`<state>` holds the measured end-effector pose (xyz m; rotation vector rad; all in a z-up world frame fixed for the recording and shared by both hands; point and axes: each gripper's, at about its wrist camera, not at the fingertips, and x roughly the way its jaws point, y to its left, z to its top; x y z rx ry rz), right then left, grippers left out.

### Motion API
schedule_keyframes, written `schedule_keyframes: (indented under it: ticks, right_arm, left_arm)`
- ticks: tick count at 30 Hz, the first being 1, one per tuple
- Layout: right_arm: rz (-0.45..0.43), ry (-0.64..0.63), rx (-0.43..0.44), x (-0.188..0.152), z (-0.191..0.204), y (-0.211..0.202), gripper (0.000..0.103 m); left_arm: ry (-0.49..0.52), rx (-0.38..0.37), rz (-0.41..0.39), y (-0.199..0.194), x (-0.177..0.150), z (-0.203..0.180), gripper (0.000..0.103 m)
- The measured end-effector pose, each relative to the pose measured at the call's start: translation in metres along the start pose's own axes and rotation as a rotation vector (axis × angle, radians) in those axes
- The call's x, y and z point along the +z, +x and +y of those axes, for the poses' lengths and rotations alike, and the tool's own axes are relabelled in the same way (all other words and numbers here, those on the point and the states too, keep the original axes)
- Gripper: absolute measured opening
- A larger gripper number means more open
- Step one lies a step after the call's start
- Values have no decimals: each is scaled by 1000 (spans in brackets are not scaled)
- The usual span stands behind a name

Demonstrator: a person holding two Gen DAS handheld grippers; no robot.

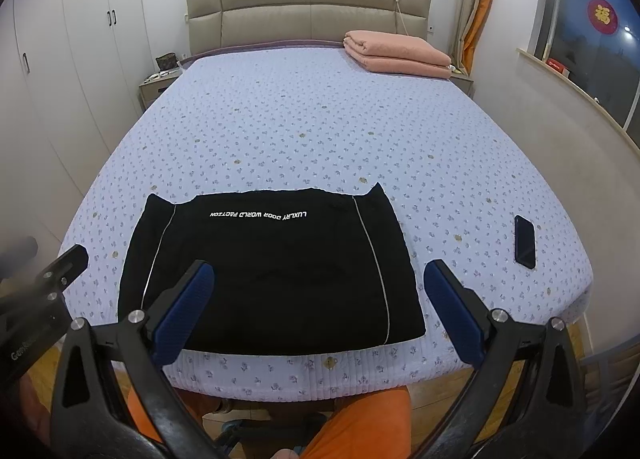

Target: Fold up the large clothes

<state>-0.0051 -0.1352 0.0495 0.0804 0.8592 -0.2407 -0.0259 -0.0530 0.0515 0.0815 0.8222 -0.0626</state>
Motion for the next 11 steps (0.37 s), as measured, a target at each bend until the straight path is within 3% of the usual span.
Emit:
schedule_keyframes:
  ticks: [11]
  right_arm:
    - [7,-8,-2,-1,1,2,103]
  left_arm:
    - [-6,7,-11,2,0,4,79]
